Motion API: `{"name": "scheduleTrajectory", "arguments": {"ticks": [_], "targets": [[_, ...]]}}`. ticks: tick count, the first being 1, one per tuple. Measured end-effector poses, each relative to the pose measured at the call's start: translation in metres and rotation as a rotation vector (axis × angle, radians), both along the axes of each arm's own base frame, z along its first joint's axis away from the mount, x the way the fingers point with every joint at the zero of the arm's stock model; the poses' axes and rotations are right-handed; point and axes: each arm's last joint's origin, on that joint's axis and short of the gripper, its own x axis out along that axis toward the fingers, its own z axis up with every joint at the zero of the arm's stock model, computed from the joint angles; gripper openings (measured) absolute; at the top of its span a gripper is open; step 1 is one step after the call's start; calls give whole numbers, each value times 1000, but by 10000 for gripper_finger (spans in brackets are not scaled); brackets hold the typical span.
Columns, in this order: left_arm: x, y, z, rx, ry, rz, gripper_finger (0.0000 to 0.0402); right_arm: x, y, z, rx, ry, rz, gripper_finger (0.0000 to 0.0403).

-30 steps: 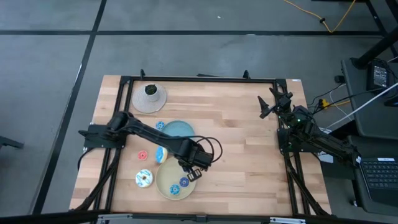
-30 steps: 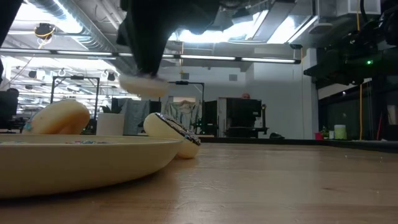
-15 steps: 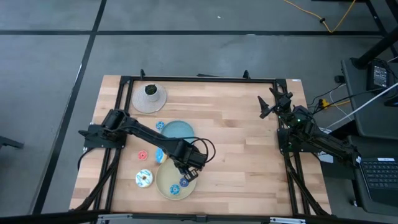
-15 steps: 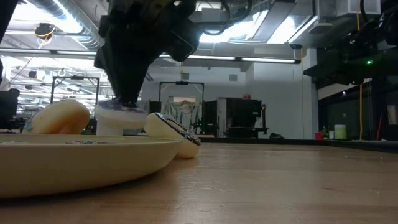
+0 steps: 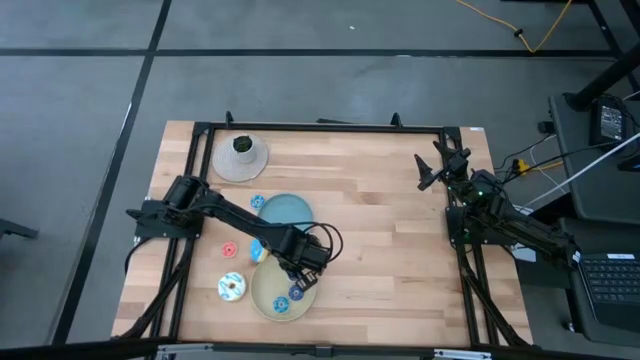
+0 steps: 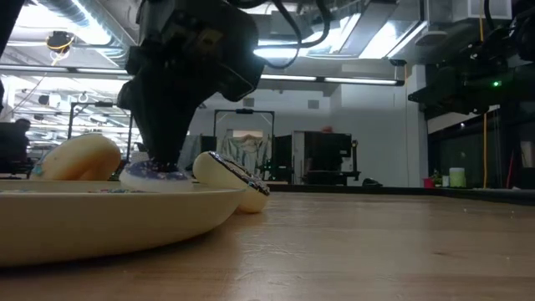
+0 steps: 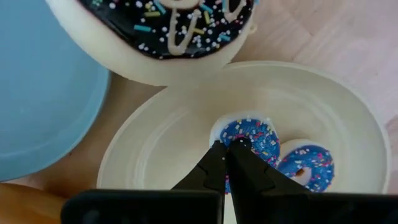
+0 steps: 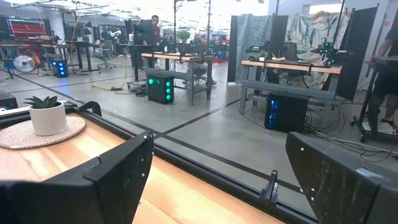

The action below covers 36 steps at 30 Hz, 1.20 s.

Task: Pick & Place donuts
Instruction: Put the small blue donut on the gray plate, then put the small light blue donut on the gray plate

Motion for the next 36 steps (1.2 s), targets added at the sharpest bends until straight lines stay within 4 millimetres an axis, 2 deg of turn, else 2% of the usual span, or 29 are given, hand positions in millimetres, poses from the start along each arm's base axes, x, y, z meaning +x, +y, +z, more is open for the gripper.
{"name": "scheduleTrajectory", "arguments": {"ticks": [9,17,30,36], "targets": [[2,1,-5,-9,12,4,6,0,0,0,0,0,0,365],[2,1,-5,-16,15,21,39,0,0,0,0,0,0,365],[1,7,-5,-6,41,25,130,0,0,0,0,-1,0,365],[-2,8,10,-16,-4,-18,179,0,0,0,0,0,0,365]]}}
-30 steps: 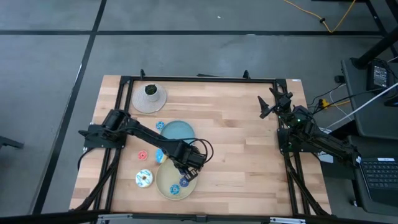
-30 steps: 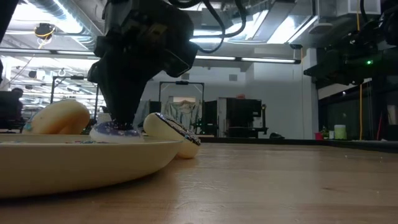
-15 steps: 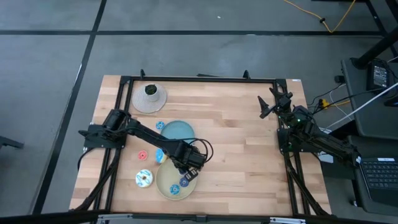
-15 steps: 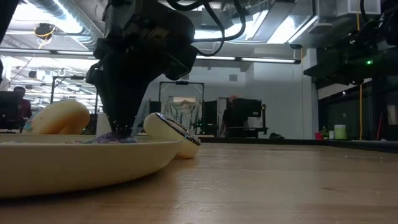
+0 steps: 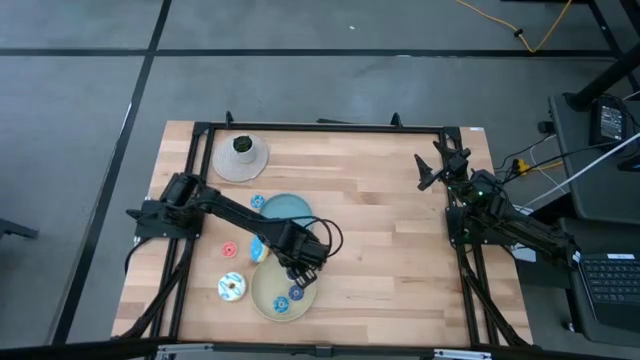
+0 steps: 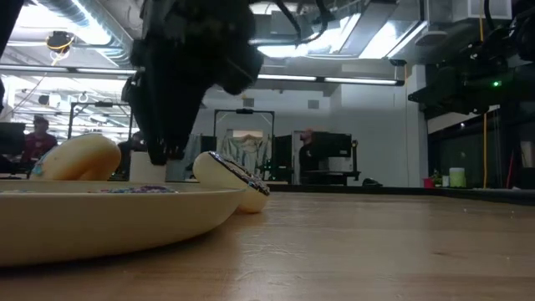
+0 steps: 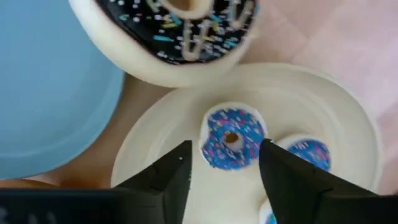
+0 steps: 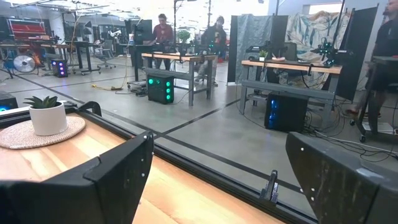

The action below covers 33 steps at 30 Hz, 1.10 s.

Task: Pick & Place donuts
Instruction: Put the small light blue donut on the gray plate

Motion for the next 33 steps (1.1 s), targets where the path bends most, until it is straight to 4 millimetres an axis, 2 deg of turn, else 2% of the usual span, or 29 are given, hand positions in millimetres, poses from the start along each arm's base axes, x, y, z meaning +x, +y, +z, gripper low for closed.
{"name": "scheduleTrajectory", "arguments": {"ticks": [5,12,19,28,33], "targets": [[-7,10,22,4,-32,13,202,0,0,0,0,0,0,365],[-25,37,53,42,-107,55,202,0,0,0,0,0,0,365],[-58,63,61,49,-117,106,203,0,0,0,0,0,0,365],[-102,100,59,90,-108,211,194,0,0,0,0,0,0,365],[-120,124,54,132,-73,282,191,0,0,0,0,-1,0,365]]}}
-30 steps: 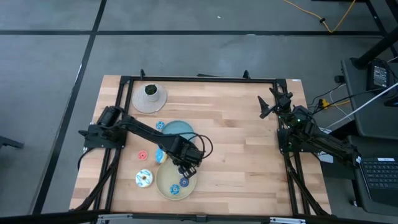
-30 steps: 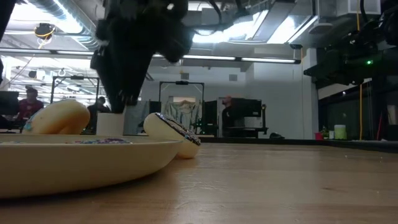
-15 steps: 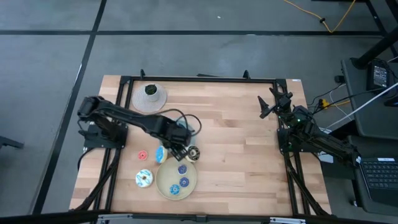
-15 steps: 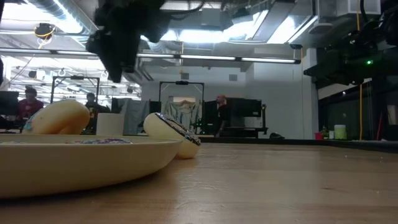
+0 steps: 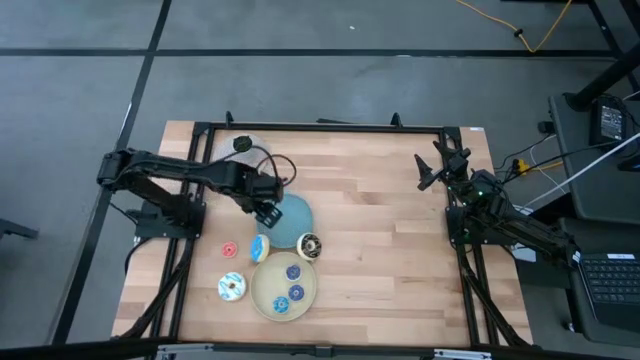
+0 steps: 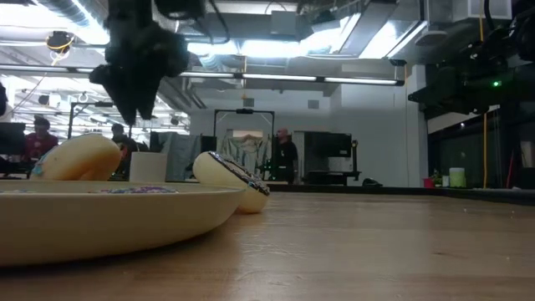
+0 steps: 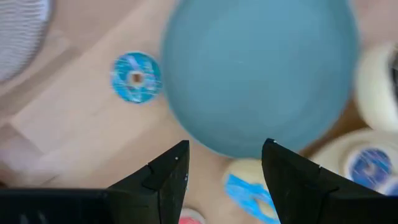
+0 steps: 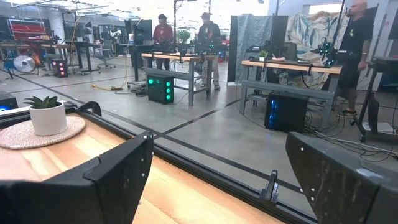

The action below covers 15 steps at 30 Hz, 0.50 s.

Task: Pick & Place donuts
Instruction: Put the small light blue donut on the gray plate

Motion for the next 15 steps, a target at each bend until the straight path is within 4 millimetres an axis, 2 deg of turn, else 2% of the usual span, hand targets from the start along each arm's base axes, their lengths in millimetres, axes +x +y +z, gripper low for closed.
{"name": "scheduleTrajectory", "arguments": {"ticks": [10,15], "targets": [[-17,38,-20,0,75,101,190,0,0,0,0,0,0,365],[-22,52,-24,15,91,155,191,0,0,0,0,0,0,365]]}}
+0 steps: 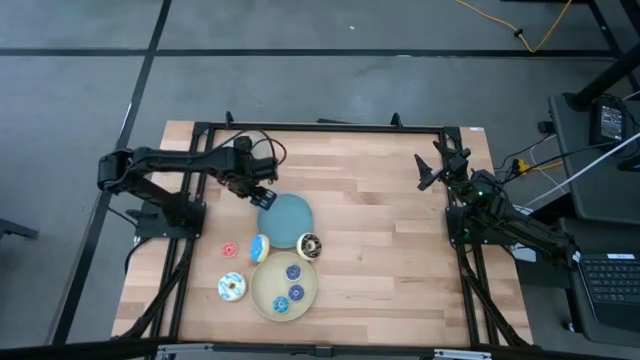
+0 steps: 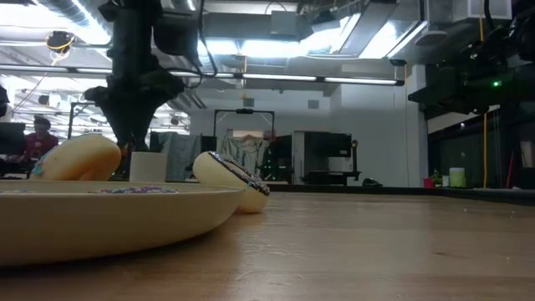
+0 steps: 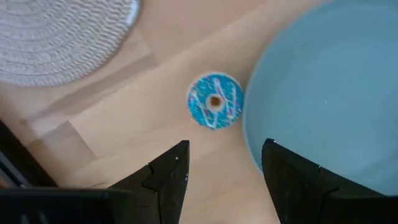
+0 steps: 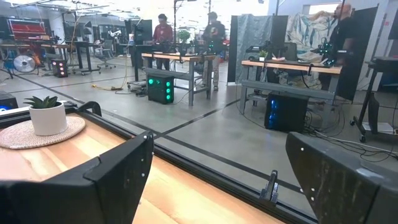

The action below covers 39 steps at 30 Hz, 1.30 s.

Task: Pick & Place donuts
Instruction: Put the small light blue donut on the gray plate

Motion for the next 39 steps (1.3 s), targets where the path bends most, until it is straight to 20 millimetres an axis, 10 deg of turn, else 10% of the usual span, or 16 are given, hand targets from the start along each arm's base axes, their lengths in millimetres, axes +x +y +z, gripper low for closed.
{"name": "scheduleTrajectory", "arguments": {"ticks": [39], "targets": [[10,28,-60,-40,73,-54,189,0,0,0,0,1,0,365]]}}
